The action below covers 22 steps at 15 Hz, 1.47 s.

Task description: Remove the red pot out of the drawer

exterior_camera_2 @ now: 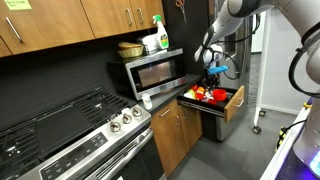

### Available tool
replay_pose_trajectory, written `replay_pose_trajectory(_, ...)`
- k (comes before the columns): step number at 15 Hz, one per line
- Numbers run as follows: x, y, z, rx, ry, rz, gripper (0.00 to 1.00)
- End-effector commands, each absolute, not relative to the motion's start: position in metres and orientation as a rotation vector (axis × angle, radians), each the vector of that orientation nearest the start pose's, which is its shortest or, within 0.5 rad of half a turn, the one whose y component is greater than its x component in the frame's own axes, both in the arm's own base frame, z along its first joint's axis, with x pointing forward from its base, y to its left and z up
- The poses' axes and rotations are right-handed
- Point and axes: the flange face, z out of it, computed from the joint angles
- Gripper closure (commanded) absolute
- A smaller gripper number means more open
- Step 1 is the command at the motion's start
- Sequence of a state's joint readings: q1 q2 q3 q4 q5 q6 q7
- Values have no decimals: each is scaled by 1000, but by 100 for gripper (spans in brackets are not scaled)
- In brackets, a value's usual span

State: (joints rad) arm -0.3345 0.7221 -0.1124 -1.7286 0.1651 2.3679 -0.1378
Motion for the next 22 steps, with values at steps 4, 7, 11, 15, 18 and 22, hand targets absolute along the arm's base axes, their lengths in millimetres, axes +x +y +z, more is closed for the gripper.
replay_pose_trajectory(4,587,-251,180,-3008,627,230,95)
replay_pose_trajectory(7,589,-245,184,-3006,611,239,95)
replay_pose_trajectory(11,590,-231,187,-3007,570,224,95)
replay_pose_trajectory(15,590,-214,189,-3005,520,229,95)
replay_pose_trajectory(18,592,-202,192,-3000,481,231,95)
replay_pose_trajectory(22,592,-189,197,-3001,430,232,95)
